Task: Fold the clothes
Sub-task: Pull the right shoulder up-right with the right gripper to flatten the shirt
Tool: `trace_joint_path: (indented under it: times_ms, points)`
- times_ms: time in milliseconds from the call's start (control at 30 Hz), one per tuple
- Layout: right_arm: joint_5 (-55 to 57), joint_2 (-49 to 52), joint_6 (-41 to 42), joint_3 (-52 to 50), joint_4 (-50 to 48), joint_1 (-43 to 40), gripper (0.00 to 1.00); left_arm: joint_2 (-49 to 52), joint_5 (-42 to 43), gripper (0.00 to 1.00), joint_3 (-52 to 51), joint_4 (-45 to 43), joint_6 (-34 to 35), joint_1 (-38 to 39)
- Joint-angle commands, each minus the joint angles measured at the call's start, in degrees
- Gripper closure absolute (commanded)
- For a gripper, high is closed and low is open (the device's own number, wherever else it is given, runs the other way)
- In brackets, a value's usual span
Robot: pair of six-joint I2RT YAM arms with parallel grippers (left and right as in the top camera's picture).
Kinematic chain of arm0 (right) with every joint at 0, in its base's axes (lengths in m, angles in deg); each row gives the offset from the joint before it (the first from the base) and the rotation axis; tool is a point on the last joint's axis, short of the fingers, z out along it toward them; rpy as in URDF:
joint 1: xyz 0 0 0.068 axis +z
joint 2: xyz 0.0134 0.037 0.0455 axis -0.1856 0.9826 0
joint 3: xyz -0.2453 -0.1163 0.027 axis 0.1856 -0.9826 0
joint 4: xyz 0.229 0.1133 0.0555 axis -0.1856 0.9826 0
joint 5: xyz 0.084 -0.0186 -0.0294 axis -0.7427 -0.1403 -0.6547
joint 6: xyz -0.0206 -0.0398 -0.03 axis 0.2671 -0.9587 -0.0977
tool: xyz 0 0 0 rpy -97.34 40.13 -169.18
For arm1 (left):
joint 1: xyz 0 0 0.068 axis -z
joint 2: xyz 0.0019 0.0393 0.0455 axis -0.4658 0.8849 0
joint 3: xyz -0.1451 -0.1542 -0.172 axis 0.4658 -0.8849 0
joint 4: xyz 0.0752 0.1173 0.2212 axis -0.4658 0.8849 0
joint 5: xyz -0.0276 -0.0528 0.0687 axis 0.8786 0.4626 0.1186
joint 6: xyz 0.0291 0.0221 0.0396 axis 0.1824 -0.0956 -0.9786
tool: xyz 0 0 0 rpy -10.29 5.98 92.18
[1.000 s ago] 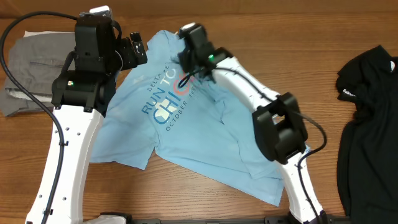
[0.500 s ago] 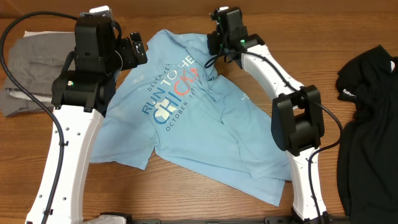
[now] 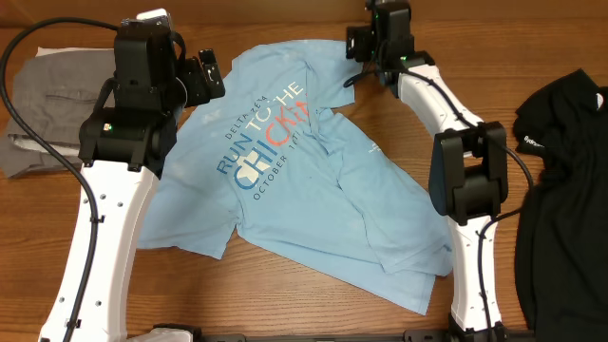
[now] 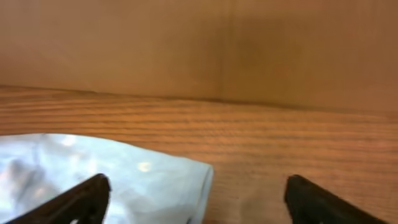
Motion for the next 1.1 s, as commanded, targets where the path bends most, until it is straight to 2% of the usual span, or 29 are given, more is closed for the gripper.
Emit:
trace_joint_path:
  times_ms: [0, 133, 267, 300, 333, 367, 467, 600, 867, 1067]
  points:
    - [2.9, -2.0, 0.1, 4.6, 2.6, -0.1, 0.00, -0.4, 0.2, 0.00, -0.4, -0.2, 0.6, -0.2]
    - [-1.5, -5.9, 1.5, 10.5, 14.5, -0.1, 0.02, -0.4, 0.2, 0.00, -0.4, -0.2, 0.6, -0.2]
    - [-9.7, -7.4, 6.1, 15.3, 31.9, 0.0, 0.44, -0.4, 0.2, 0.00, -0.4, -0.2, 0.6, -0.2]
    - [-11.2, -7.4, 6.5, 15.5, 34.7, 0.0, 0.57, -0.4, 0.2, 0.00, -0.4, -0.2, 0.6, -0.2]
    - [-13.3, -7.2, 8.5, 15.4, 40.2, 0.0, 0.88, -0.4, 0.2, 0.00, -0.4, -0.2, 0.6, -0.2]
    - [-14.2, -7.1, 10.2, 15.1, 43.0, -0.1, 0.96, -0.4, 0.2, 0.00, -0.4, -0.2, 0.6, -0.2]
    - [-19.6, -7.1, 12.0, 12.0, 46.6, 0.0, 0.96, -0.4, 0.2, 0.00, -0.4, -0.2, 0.6, -0.2]
    - [-23.0, -7.1, 14.8, 5.8, 44.5, 1.1, 0.96, -0.4, 0.2, 0.00, -0.4, -0.2, 0.6, -0.2]
    - [-25.0, -7.1, 16.8, -9.2, 26.4, 4.3, 0.96, -0.4, 0.2, 0.00, -0.4, -0.2, 0.6, -0.2]
    - [-15.3, -7.1, 18.2, -14.1, 20.0, 4.4, 0.96, -0.4, 0.2, 0.00, -0.4, -0.2, 0.6, -0.2]
